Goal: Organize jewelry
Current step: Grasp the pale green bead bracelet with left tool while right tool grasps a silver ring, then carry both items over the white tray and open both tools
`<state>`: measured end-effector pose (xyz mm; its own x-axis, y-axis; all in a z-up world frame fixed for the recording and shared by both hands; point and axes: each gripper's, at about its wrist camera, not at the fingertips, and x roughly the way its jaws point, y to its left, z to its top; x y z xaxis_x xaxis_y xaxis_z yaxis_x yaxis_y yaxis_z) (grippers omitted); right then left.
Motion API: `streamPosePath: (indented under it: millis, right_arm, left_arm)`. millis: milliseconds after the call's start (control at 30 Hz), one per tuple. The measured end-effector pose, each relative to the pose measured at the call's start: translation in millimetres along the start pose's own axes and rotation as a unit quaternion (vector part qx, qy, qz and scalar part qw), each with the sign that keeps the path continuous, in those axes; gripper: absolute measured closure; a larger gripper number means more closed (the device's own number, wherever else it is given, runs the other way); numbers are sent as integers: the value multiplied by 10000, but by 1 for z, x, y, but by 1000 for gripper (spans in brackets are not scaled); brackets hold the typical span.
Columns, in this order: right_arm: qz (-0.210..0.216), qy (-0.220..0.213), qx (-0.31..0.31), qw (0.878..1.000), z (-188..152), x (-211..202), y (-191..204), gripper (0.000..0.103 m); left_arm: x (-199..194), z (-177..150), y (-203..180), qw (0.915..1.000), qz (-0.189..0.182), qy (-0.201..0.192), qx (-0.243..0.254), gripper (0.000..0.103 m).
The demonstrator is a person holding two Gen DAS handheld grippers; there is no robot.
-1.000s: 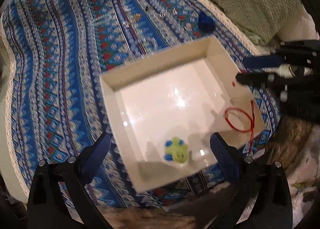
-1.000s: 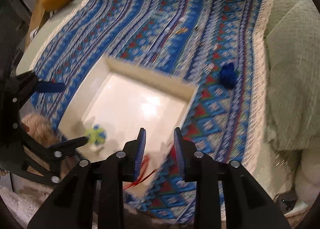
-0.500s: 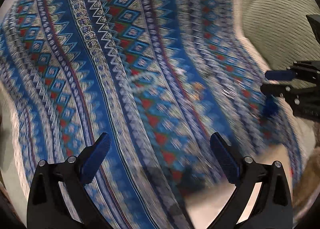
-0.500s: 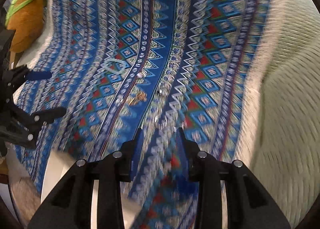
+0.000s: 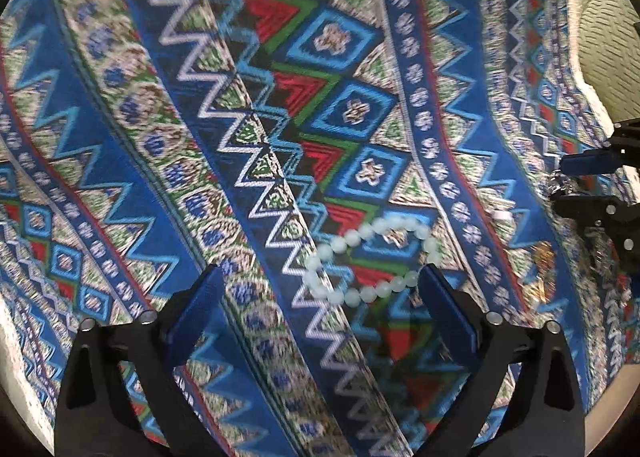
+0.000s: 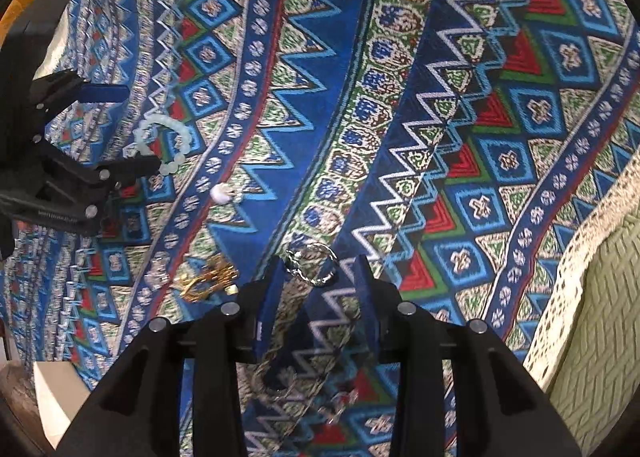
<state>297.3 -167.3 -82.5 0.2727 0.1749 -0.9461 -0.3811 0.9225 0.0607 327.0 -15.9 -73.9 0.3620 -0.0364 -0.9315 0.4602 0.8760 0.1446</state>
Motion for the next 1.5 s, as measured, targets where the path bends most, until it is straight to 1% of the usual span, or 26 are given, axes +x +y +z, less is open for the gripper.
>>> streamPosePath:
  millis: [33, 100, 133, 167, 200, 233, 267, 300, 333, 400, 467, 567, 700, 733, 800, 833, 900, 1000, 1100, 1133, 1200, 1233, 1267, 1300, 1400, 1500]
  right_arm:
    - [6, 11, -29, 10000, 3, 4, -2, 66]
    - [-22, 7, -120, 9999, 5, 5, -3, 66]
    - [-84, 16, -193, 9998, 6, 5, -3, 69]
    - [-144, 12, -231, 9996, 7, 7, -1, 75]
    - [-211, 8, -303, 9993, 7, 8, 0, 75]
    - [-232, 7, -340, 9992, 9, 10, 3, 75]
    - [-239, -5, -348, 9991, 9, 9, 2, 75]
    - [-242, -10, -337, 9991, 9, 9, 3, 75]
    - [-248, -13, -335, 9991, 8, 10, 3, 76]
    - [-264, -19, -334, 9991, 10, 12, 5, 76]
    - [-253, -24, -311, 9992, 8, 12, 9, 76]
    - [-225, -15, -295, 9993, 8, 10, 6, 76]
    - [-168, -22, -216, 9996, 3, 1, 6, 76]
    - [-162, -24, -207, 9997, 1, -4, 8, 76]
    - [-134, -40, -175, 9997, -5, -15, 9, 76]
    - [-123, -48, -153, 9998, -6, -20, 10, 76]
    - [-95, -64, -118, 9999, -10, -32, 12, 76]
    - [-97, -62, -97, 9999, -23, -56, 22, 76]
    - [-32, -79, -165, 9998, -44, -85, 35, 76]
    - [-13, -66, -209, 9998, -53, -94, 37, 75]
    - [25, -28, -307, 9995, -71, -112, 49, 75]
    - [14, 47, -375, 9993, -86, -124, 58, 75]
    - [4, 90, -424, 9991, -96, -130, 65, 75]
    - [34, 113, -476, 9988, -104, -134, 72, 75]
    - [212, 161, -617, 9977, -142, -155, 102, 75]
    - [368, 195, -688, 9968, -167, -163, 128, 75]
  left_arm:
    - [2, 3, 3, 9999, -23, -138, -46, 10]
    - [6, 6, 7, 9996, -161, -211, -118, 15]
    - [7, 8, 9, 9993, -207, -268, -182, 19]
    - [9, 9, 10, 9992, -204, -306, -175, 23]
    - [11, 9, 8, 9995, -18, -318, -66, 34]
    - [14, 11, 10, 9994, -5, -357, -2, 41]
    - [13, 10, 10, 9992, -66, -392, 30, 49]
    - [12, 10, 10, 9991, -150, -386, 41, 82]
    - [12, 10, 11, 9992, -222, -323, 29, 95]
    - [9, 8, 9, 9994, -170, -308, 69, 95]
    - [9, 7, -1, 9993, -56, -321, 182, 95]
    - [8, 4, -8, 9994, -122, -300, 78, 95]
    - [0, -1, -8, 9996, -167, -236, 5, 95]
    - [-12, -5, -8, 9995, -201, -251, 3, 95]
    - [-25, -9, -6, 9992, -238, -312, -53, 95]
    - [-31, -12, -8, 9989, -324, -315, -103, 95]
    - [-42, -18, -17, 9988, -359, -326, -78, 95]
    - [-66, -35, -28, 9983, -519, -239, -95, 95]
    - [-99, -52, -46, 9983, -495, -246, 163, 95]
    - [-115, -61, -55, 9981, -510, -237, 245, 95]
    - [-137, -75, -68, 9978, -536, -145, 353, 95]
    - [-152, -85, -78, 9972, -571, -112, 460, 95]
    - [-162, -93, -82, 9965, -586, -100, 580, 95]
    - [-178, -105, -94, 9957, -591, -79, 713, 95]
    - [-203, -129, -108, 9936, -738, -100, 848, 95]
    - [-220, -157, -127, 9935, -710, -145, 875, 95]
